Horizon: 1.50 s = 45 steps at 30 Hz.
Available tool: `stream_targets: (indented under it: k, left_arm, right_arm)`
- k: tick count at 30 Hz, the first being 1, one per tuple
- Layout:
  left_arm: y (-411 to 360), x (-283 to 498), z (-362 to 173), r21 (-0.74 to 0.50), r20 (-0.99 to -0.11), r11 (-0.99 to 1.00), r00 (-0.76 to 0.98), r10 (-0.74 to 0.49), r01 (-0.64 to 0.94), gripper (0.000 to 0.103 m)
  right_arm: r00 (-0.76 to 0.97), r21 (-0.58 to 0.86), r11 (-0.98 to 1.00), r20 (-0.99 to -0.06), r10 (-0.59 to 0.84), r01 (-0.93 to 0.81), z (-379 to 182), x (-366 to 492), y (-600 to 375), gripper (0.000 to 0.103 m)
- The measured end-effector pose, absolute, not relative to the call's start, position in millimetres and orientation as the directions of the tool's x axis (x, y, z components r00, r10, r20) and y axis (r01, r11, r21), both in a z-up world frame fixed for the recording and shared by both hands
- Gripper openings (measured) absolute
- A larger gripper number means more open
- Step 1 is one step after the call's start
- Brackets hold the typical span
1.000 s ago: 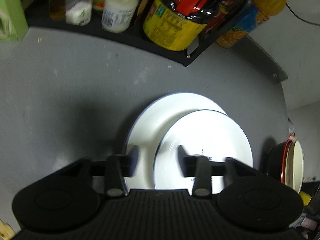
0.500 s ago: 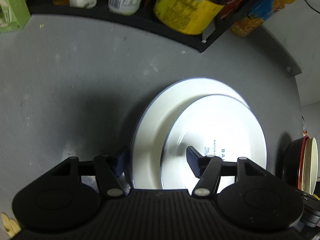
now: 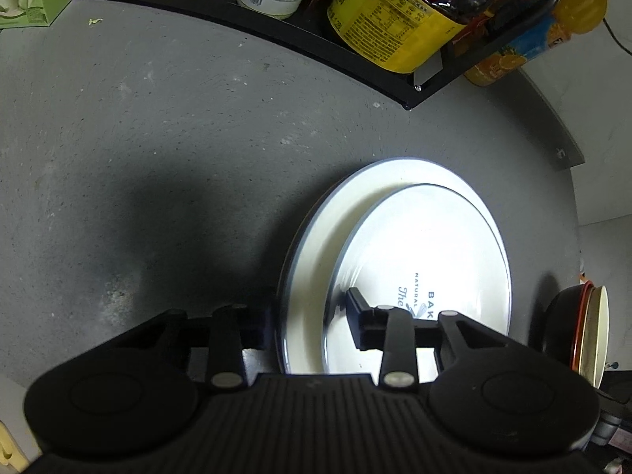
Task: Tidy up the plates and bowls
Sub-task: 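Open the left gripper while the right gripper releases the 'BAKERY' plate, then move both grippers from the plate stack to the red bowl holding white bowls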
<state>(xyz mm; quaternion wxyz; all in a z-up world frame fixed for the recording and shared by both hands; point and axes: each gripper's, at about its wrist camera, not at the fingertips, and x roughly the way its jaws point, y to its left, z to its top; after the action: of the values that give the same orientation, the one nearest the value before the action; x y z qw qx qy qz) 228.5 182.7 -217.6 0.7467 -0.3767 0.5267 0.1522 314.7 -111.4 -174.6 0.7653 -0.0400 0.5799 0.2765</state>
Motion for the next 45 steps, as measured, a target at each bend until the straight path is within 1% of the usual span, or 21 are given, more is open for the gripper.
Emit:
stream_targets:
  k: [5,11,14,16,21,22,23,25,28,29,30,31,32,33,35,39,41,45]
  left_arm:
    - [186.9,225.2,-216.6,-0.42,-0.895,0.655,0.407,-0.183,-0.629,0.03]
    - [185.4,228.4,-211.1,-0.399,-0.905,0.674,0.387,-0.178,-0.622,0.029]
    - [185.8,230.9,-202.9,-0.388,-0.907,0.682,0.389,-0.162,-0.62,0.033]
    - [186.0,233.7,-196.4,-0.386,-0.906,0.684,0.392,-0.157,-0.619,0.037]
    - [178.6,235.9,-176.5,-0.362,-0.91,0.714,0.394,-0.13,-0.599,0.046]
    - [175.6,235.9,-171.9,-0.351,-0.912,0.724,0.392,-0.12,-0.594,0.048]
    - [172.7,235.8,-167.6,-0.345,-0.912,0.734,0.395,-0.113,-0.586,0.05]
    - [166.9,236.0,-159.6,-0.335,-0.912,0.749,0.397,-0.105,-0.571,0.056]
    - [157.4,235.5,-147.2,-0.326,-0.908,0.771,0.407,-0.094,-0.547,0.059]
    - [153.9,235.2,-143.4,-0.321,-0.908,0.778,0.408,-0.092,-0.54,0.061]
    - [150.8,236.7,-141.2,-0.32,-0.907,0.783,0.41,-0.091,-0.534,0.064]
    - [147.3,236.4,-137.8,-0.317,-0.906,0.789,0.415,-0.087,-0.527,0.067]
    - [143.8,238.5,-136.8,-0.312,-0.905,0.796,0.418,-0.082,-0.519,0.068]
    - [139.3,239.7,-133.6,-0.303,-0.903,0.806,0.422,-0.073,-0.508,0.068]
    - [132.0,239.0,-127.3,-0.287,-0.903,0.82,0.426,-0.058,-0.495,0.069]
    - [118.7,238.9,-117.1,-0.281,-0.898,0.84,0.436,-0.059,-0.464,0.069]
    - [112.4,241.3,-112.0,-0.286,-0.894,0.846,0.443,-0.066,-0.45,0.069]
    - [101.7,244.2,-102.8,-0.283,-0.89,0.859,0.451,-0.07,-0.426,0.069]
  right_arm:
    - [0.175,0.255,0.844,-0.911,0.372,-0.471,-174.4,315.1,-110.0,0.031]
    - [0.177,0.253,0.847,-0.912,0.37,-0.467,-171.8,314.6,-110.3,0.031]
    - [0.188,0.247,0.851,-0.911,0.367,-0.464,-165.7,314.9,-113.1,0.031]
    - [0.201,0.249,0.849,-0.905,0.375,-0.466,-158.9,315.2,-116.2,0.031]
    - [0.188,0.304,0.84,-0.887,0.421,-0.449,-146.5,318.8,-125.3,0.032]
    - [0.187,0.31,0.838,-0.884,0.428,-0.45,-144.0,318.6,-126.0,0.036]
    - [0.192,0.314,0.834,-0.88,0.435,-0.454,-140.2,317.6,-126.8,0.043]
    - [0.206,0.313,0.827,-0.871,0.445,-0.467,-132.8,314.8,-128.5,0.053]
    - [0.214,0.315,0.819,-0.863,0.457,-0.48,-125.1,311.8,-130.6,0.057]
    - [0.216,0.321,0.816,-0.859,0.465,-0.481,-122.2,310.5,-133.5,0.062]
    - [0.219,0.324,0.815,-0.855,0.47,-0.481,-120.2,310.0,-135.1,0.064]
    - [0.223,0.328,0.813,-0.851,0.475,-0.482,-117.9,309.2,-137.6,0.07]
    - [0.229,0.33,0.811,-0.847,0.48,-0.484,-115.7,308.0,-140.0,0.074]
    - [0.241,0.331,0.81,-0.84,0.487,-0.483,-112.9,306.8,-143.1,0.076]
    - [0.261,0.333,0.81,-0.829,0.495,-0.482,-107.5,305.5,-150.6,0.082]
    - [0.287,0.342,0.814,-0.813,0.507,-0.47,-98.0,303.0,-162.9,0.084]
    - [0.301,0.342,0.814,-0.805,0.512,-0.47,-94.0,300.5,-167.1,0.088]
    - [0.312,0.348,0.817,-0.798,0.515,-0.459,-88.5,295.8,-175.0,0.089]
